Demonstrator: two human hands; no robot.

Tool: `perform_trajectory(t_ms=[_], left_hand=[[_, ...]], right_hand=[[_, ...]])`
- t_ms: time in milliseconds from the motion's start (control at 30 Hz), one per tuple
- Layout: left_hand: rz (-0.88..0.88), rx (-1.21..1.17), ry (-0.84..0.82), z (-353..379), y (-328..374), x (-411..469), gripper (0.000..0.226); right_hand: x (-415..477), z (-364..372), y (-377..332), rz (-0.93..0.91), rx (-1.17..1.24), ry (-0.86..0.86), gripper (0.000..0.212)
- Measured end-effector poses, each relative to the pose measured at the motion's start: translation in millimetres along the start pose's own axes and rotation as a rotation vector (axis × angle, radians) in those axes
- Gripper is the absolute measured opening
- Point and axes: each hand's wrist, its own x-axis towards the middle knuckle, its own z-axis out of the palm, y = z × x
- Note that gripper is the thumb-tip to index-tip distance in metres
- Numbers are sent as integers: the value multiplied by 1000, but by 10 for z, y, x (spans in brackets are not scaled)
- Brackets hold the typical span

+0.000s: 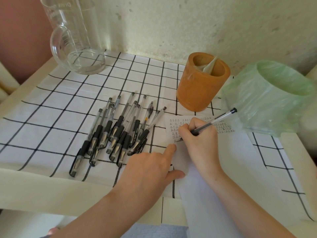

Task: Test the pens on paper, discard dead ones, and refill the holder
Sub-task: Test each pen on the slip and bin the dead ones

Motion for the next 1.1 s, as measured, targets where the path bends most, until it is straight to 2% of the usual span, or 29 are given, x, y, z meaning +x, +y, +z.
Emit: perform_trajectory(t_ms=[267,467,533,633,800,867,933,1000,1100], left_hand=[[5,20,-14,-5,4,5,59],[5,30,-52,-28,14,5,60],[-4,34,-61,-43,26,11,60],[-8,17,-44,-50,24,10,60],[-10,-31,-18,-58,24,-3,61],[-8,-118,75,-71,19,-16,61],[-7,-357,204,-128,13,-45,53],[-35,-657,218,-218,12,-56,41],[-97,-824,228,-246,-74,-8,43]], right_hand=[[5,-2,11,6,-3,-5,46],[36,-36,-42,41,-47,-76,44],[49,-88,-58,126,59,-75,40],[57,-268,-84,267,356,23,35],[-26,-394,-156,414,446,1,39],[-16,-373,-184,505,543,-33,38],[1,-366,-229,530,601,-60,31],[2,-382,-262,498,625,-79,22],[-27,-441,-303,461,610,-104,25]])
